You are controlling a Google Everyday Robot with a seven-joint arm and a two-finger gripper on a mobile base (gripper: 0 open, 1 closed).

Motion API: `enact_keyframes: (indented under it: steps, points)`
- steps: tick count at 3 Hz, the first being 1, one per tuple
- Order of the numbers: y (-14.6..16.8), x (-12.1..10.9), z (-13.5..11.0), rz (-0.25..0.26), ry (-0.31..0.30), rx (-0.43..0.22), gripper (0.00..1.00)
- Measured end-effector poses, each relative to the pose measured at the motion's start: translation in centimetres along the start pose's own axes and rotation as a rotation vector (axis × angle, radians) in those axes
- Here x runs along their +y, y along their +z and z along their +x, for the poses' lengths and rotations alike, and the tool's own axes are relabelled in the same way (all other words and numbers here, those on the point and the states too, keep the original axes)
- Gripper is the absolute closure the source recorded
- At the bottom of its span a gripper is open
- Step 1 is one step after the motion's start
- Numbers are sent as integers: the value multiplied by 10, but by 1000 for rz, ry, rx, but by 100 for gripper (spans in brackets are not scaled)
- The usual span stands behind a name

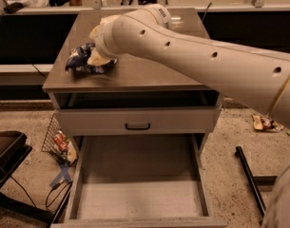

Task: Pick blue chip bag from middle drawer and place on counter

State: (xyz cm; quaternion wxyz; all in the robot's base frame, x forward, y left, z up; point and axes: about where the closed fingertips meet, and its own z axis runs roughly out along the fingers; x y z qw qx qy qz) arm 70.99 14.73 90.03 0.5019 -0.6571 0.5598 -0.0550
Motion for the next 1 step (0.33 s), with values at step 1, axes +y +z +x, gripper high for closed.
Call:
enact_keyframes:
  steps: [1]
  points:
    - [1, 1, -1, -1, -1, -1, 0]
